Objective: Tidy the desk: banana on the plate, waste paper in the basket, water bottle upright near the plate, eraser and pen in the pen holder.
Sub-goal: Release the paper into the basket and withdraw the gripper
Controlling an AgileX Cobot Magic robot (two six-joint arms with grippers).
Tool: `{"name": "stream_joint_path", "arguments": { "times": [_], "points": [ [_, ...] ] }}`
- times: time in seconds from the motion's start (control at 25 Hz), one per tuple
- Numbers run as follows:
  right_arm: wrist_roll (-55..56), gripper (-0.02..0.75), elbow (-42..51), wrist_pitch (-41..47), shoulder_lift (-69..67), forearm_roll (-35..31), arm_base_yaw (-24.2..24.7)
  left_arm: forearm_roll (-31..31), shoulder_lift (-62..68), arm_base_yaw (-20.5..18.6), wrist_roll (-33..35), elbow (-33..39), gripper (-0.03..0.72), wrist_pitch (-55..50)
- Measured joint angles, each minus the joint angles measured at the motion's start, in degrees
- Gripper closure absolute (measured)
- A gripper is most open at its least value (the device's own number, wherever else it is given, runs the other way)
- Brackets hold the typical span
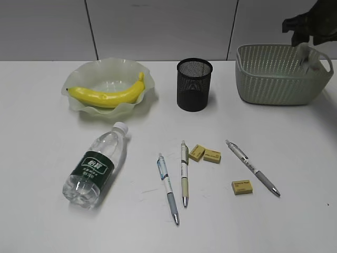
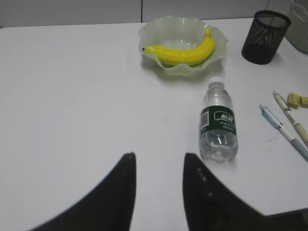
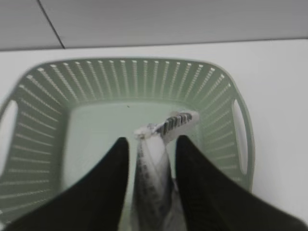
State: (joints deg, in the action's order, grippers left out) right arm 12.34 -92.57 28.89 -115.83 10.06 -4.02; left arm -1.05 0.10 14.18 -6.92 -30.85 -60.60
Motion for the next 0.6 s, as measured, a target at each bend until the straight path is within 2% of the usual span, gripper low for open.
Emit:
{"name": "stream_joint_path", "arguments": {
  "times": [0.08,0.16,0.28,0.36,0.6],
  "points": [
    [-2.8,0.188,-5.0,5.5,-3.7,-0.1,0.0,0.0,0.0,0.0,0.0,0.0,0.436,0.0],
    [-5.8,0.130,-5.8,7.9,-3.8,-0.9,0.0,0.0,0.2,0.0,0.0,0.0,0.407,0.1],
    [-11.0,0.162,-3.2,8.5,2.3,-5.5,0.0,0.1,1.1,0.0,0.0,0.0,0.316,0.2],
    [-13.4,0.188,2.5,8.4,9.5,-8.4,0.0,0.1,4.3,0.0,0.0,-0.5,0.265,1.3],
    [-15.0,0.210,28.7,8.8,39.6,-10.6,-1.2,0.5,27.0,0.0,4.3,-2.6,0.233,15.8]
  ]
}}
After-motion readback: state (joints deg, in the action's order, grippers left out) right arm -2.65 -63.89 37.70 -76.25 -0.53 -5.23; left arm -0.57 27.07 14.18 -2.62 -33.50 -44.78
